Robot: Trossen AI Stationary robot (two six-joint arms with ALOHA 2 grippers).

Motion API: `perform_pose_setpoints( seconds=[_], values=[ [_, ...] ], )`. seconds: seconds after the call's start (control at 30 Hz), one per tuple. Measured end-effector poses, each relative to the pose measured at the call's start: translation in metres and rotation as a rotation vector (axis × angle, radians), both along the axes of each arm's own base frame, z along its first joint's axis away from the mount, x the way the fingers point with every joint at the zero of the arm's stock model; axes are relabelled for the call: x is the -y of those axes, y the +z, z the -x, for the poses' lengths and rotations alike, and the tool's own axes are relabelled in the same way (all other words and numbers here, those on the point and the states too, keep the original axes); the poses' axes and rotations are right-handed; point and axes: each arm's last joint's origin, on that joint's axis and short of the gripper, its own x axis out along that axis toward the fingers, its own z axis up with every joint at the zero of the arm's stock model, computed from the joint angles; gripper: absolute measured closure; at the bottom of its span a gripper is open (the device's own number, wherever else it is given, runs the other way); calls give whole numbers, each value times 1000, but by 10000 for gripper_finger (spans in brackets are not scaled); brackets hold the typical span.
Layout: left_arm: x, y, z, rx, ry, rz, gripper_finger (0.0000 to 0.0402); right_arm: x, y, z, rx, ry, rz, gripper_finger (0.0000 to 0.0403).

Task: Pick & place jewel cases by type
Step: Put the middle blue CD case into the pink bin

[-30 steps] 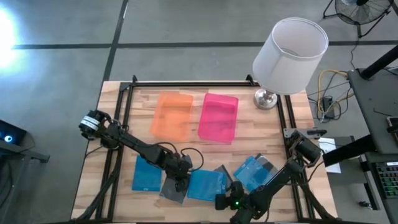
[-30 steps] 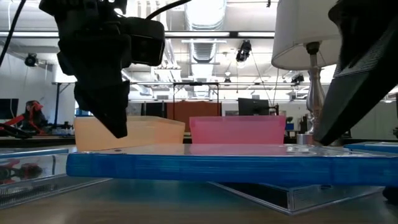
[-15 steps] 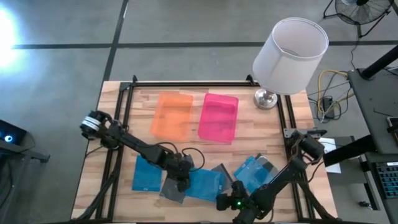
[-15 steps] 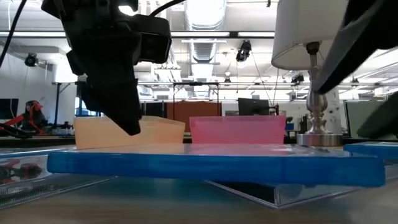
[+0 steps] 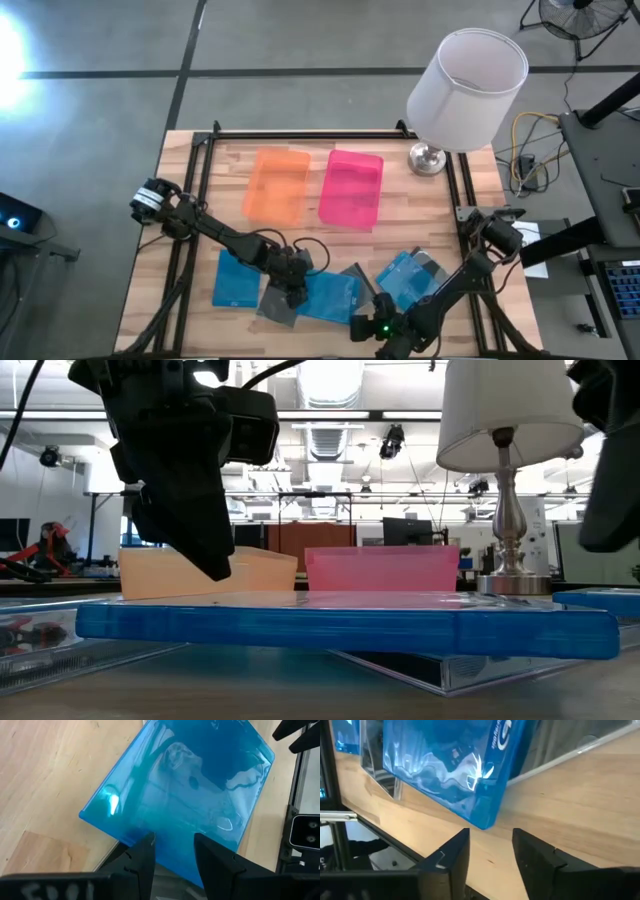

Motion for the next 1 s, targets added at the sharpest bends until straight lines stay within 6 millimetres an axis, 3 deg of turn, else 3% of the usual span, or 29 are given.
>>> perform_pose_setpoints(
  seconds=[0.33, 0.53, 0.67, 0.8, 1.0],
  values=[
    [-1, 4, -5, 56, 10, 25, 284, 5, -7, 2, -7, -6, 17, 191],
    [-5, 4, -7, 56, 24, 24, 284, 5, -6, -1, 22, -17, 10, 186],
    [-13, 0, 8, -99, 50, -68, 284, 5, -6, -1, 22, -17, 10, 186],
    [-18, 3, 18, -144, 35, -161, 284, 5, -6, 0, 20, -17, 11, 186],
    [-26, -10, 7, -136, 44, -179, 284, 7, -7, -2, 15, -20, 16, 186]
  ],
)
